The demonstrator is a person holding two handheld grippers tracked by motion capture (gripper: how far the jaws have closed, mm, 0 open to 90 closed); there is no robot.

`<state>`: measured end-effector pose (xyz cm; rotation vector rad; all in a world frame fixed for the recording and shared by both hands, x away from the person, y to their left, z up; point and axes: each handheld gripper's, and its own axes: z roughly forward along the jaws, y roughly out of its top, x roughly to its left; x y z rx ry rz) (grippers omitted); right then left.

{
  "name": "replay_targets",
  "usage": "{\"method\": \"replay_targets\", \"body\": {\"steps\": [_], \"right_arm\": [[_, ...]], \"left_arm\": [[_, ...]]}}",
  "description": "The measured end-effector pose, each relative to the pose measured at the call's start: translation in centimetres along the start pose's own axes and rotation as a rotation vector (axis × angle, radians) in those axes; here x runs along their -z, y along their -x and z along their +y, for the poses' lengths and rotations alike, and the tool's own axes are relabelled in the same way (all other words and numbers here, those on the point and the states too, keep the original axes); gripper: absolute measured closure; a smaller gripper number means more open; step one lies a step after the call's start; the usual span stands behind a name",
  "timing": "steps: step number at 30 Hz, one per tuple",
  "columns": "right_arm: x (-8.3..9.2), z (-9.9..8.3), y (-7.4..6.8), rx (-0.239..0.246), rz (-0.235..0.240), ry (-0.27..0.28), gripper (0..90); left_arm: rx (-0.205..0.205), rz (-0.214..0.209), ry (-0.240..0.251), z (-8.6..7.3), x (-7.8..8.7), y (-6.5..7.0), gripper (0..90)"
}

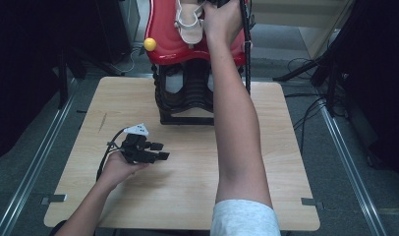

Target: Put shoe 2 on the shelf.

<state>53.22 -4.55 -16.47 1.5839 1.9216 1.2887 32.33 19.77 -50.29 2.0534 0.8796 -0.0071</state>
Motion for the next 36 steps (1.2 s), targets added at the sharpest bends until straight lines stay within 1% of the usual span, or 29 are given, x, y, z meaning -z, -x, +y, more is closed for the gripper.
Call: {"method": "replay_targets", "body": {"steps": [2, 3, 5, 8, 10, 11, 13, 16, 17, 18, 19, 20, 21, 22, 23, 25, 27, 28, 30, 32, 33, 35, 36], "right_arm": [[0.2, 0.0, 0.1, 0.003, 0.011, 0.005, 66.9], [0.2, -0.1, 0.1, 0.009, 0.024, 0.001, 64.5], [0.3, -0.2, 0.2, 0.005, 0.043, -0.008, 61.4], [0.9, -0.2, 0.3, 0.004, 0.058, 0.01, 58.4], [1.4, -0.2, 0.5, 0.012, 0.066, 0.025, 56.1], [1.6, -0.3, 0.6, 0.015, 0.078, 0.036, 54.6], [2.0, -0.6, 0.8, 0.019, 0.102, 0.034, 53.8], [2.7, -0.8, 1.0, 0.027, 0.12, 0.064, 51.6], [2.8, -0.8, 1.0, 0.025, 0.127, 0.063, 51.0], [3.1, -0.7, 1.0, 0.021, 0.134, 0.069, 50.4], [3.4, -0.7, 1.0, 0.018, 0.147, 0.087, 49.8], [3.6, -0.7, 1.1, 0.025, 0.153, 0.094, 49.9], [3.8, -0.7, 1.1, 0.031, 0.152, 0.093, 51.0], [4.0, -0.7, 1.1, 0.036, 0.154, 0.08, 52.6], [4.3, -0.7, 1.2, 0.041, 0.149, 0.079, 52.8], [4.7, -0.8, 1.6, 0.038, 0.157, 0.077, 53.0], [5.0, -0.9, 2.1, 0.039, 0.143, 0.064, 52.9], [5.2, -1.0, 2.4, 0.042, 0.143, 0.06, 52.8], [5.6, -1.1, 3.1, 0.037, 0.147, 0.054, 52.3], [5.9, -1.4, 3.9, 0.035, 0.176, 0.052, 51.9], [6.1, -1.5, 4.1, 0.041, 0.182, 0.054, 51.7], [6.6, -1.9, 4.9, 0.051, 0.176, 0.058, 51.7], [6.8, -2.1, 5.3, 0.045, 0.174, 0.058, 51.5]], "left_arm": [[-0.004, 0.008, -0.003, 0.0, 0.0, 0.1, 46.5], [-0.005, 0.008, -0.002, 0.0, 0.0, 0.1, 46.5], [-0.005, 0.011, -0.001, 0.1, 0.0, 0.0, 46.5], [-0.001, 0.011, 0.003, 0.2, -0.1, 0.0, 46.5], [-0.009, 0.011, -0.006, 0.2, -0.2, 0.0, 46.5], [-0.008, 0.008, -0.012, 0.2, -0.3, 0.1, 46.4], [-0.014, 0.005, -0.016, 0.2, -0.3, 0.2, 46.3], [-0.02, 0.01, -0.014, 0.3, -0.5, 0.4, 45.9], [-0.022, 0.008, -0.014, 0.3, -0.5, 0.4, 45.9], [-0.021, 0.005, -0.02, 0.3, -0.6, 0.4, 45.9], [-0.02, 0.008, -0.021, 0.3, -0.7, 0.4, 45.9], [-0.021, 0.007, -0.027, 0.3, -0.7, 0.4, 45.9], [-0.022, 0.012, -0.033, 0.3, -0.7, 0.4, 45.9], [-0.026, 0.019, -0.03, 0.3, -0.7, 0.4, 46.0], [-0.03, 0.024, -0.027, 0.3, -0.7, 0.5, 46.2], [-0.038, 0.021, -0.011, 0.4, -0.5, 0.6, 46.4], [-0.043, 0.024, -0.004, 0.4, -0.3, 0.7, 46.5], [-0.044, 0.025, -0.004, 0.5, -0.3, 0.7, 46.4], [-0.044, 0.029, -0.008, 0.4, -0.3, 0.7, 46.4], [-0.042, 0.032, -0.013, 0.4, -0.4, 0.7, 46.4], [-0.042, 0.035, -0.015, 0.4, -0.4, 0.8, 46.3], [-0.044, 0.036, -0.019, 0.4, -0.5, 0.8, 46.1], [-0.045, 0.037, -0.021, 0.4, -0.4, 0.9, 46.0]]}}
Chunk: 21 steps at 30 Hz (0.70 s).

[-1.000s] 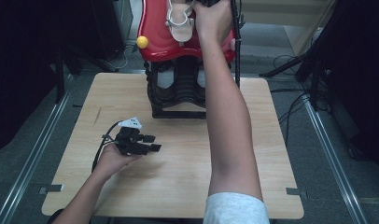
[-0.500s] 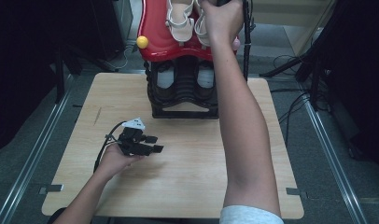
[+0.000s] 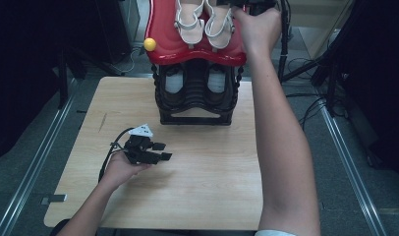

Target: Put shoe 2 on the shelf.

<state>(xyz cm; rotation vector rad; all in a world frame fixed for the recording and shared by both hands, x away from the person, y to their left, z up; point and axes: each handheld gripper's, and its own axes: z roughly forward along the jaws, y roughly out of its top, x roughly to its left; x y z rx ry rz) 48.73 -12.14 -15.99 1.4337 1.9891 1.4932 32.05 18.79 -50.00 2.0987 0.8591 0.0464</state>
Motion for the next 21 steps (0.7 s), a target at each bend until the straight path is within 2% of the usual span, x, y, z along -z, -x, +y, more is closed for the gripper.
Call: {"method": "replay_targets", "body": {"steps": [13, 21], "right_arm": [[3.4, -2.1, 3.9, -0.038, 0.012, 0.013, 50.9], [5.2, -3.9, 6.1, -0.039, -0.021, 0.027, 49.6]], "left_arm": [[-0.007, 0.015, -0.003, 0.0, 0.0, -0.1, 44.3], [-0.003, 0.015, -0.004, -0.1, -0.1, -0.1, 42.6]]}}
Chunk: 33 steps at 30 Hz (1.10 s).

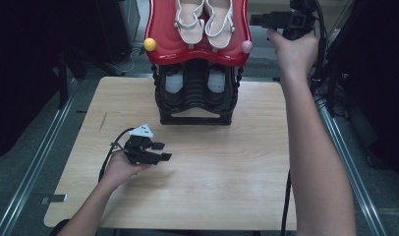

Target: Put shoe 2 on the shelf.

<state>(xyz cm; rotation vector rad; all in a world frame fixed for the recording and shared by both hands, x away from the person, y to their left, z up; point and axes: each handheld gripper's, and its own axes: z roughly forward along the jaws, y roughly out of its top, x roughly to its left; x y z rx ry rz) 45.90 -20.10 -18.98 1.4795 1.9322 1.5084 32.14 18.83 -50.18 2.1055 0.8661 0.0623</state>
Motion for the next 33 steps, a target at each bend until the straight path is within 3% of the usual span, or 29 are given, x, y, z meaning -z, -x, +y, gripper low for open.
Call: {"method": "replay_targets", "body": {"steps": [19, 23, 33], "right_arm": [[1.8, -5.1, 3.8, -0.017, 0.011, 0.0, 44.5], [1.9, -6.3, 4.4, 0.001, 0.01, -0.004, 44.6], [1.9, -9.7, 5.2, -0.008, 0.058, -0.026, 44.0]], "left_arm": [[0.005, 0.002, -0.003, 0.0, 0.1, -0.2, 41.3], [-0.002, 0.006, 0.001, 0.0, 0.3, -0.2, 41.1], [0.011, 0.007, -0.002, -0.2, 0.1, -0.3, 40.2]]}}
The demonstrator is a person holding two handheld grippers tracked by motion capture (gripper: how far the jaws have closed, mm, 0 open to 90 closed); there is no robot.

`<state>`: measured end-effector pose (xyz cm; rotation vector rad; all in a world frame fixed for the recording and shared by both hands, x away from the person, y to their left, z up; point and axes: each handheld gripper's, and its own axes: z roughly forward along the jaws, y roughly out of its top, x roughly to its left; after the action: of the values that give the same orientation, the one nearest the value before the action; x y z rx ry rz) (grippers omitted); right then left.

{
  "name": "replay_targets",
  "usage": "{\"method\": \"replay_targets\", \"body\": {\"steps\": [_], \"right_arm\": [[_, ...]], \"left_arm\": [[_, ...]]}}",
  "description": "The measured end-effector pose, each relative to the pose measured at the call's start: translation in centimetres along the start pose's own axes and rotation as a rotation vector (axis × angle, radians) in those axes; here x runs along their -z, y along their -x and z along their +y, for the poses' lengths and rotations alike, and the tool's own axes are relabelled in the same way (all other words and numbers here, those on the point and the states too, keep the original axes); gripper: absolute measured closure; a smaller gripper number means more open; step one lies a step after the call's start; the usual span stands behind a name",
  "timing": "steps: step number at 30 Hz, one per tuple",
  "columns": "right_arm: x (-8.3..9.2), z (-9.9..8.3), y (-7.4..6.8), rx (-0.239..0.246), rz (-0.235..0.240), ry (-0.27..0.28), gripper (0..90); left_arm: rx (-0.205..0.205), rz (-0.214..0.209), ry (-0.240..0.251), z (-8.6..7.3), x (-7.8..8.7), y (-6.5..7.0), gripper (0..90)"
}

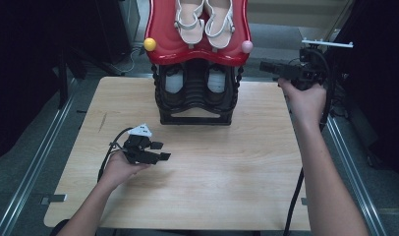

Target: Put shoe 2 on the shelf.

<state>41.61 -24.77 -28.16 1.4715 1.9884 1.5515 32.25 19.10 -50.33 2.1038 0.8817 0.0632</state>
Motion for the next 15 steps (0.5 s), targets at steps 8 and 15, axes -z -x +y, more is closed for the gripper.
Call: {"method": "replay_targets", "body": {"steps": [8, 15], "right_arm": [[-0.8, -2.6, -0.5, 0.017, 0.032, -0.025, 43.2], [-1.4, -4.9, -0.9, 0.032, 0.024, -0.057, 43.7]], "left_arm": [[-0.004, 0.004, 0.006, -0.1, 0.0, 0.0, 39.3], [-0.007, 0.001, 0.001, -0.1, -0.2, -0.1, 39.2]]}}
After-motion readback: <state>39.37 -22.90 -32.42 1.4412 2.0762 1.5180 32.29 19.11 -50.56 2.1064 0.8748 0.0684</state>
